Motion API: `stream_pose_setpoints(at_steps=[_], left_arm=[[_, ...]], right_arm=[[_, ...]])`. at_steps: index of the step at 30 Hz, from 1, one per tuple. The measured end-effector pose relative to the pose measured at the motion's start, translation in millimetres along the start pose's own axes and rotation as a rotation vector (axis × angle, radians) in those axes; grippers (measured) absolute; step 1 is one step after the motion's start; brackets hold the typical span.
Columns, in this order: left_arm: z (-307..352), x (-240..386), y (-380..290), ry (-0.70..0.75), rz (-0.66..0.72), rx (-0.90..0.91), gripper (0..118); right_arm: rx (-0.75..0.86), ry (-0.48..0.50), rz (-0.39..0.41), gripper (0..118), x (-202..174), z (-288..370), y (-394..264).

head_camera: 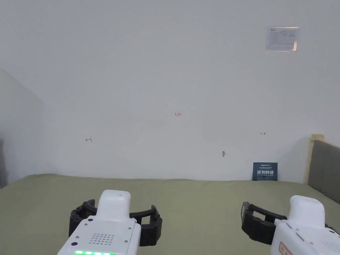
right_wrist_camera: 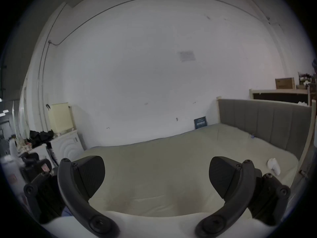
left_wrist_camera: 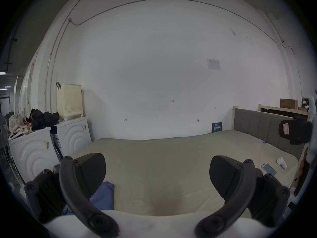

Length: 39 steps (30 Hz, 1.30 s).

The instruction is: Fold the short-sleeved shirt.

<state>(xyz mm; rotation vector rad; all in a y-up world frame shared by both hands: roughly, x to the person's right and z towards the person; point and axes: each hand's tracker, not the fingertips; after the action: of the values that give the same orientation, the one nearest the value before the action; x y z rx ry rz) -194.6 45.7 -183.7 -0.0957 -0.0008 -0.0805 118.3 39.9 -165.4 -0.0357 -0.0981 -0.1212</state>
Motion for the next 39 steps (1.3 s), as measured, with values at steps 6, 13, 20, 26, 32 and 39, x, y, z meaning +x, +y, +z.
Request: stream_pose_setpoints(at_steps=[6,13,20,26,32,39], left_arm=[[-8,-3,1,-0.034,0.071,-0.038,118],[-11,-10,0,-0.030,0.089,-0.041,118],[-13,-13,-3,-0.019,0.092,-0.060,118],[-15,-8,-5,-0.036,0.072,-0.075,118],[-14,-4,-4,-0.041,0.075,-0.076,118],[-14,-5,-2,-0.039,0.075,-0.083,118]], right_arm=[[0.002,0.004,0.116,118,-12,3,-4],[0.012,0.042,0.165,118,-20,3,-8],[-0.021,0.049,0.151,118,-18,-5,-14],[-0.011,0.052,0.179,118,-19,-4,-15],[-0.016,0.049,0.203,118,-20,-4,-16],[-0.047,0.043,0.171,118,-16,-7,-17]])
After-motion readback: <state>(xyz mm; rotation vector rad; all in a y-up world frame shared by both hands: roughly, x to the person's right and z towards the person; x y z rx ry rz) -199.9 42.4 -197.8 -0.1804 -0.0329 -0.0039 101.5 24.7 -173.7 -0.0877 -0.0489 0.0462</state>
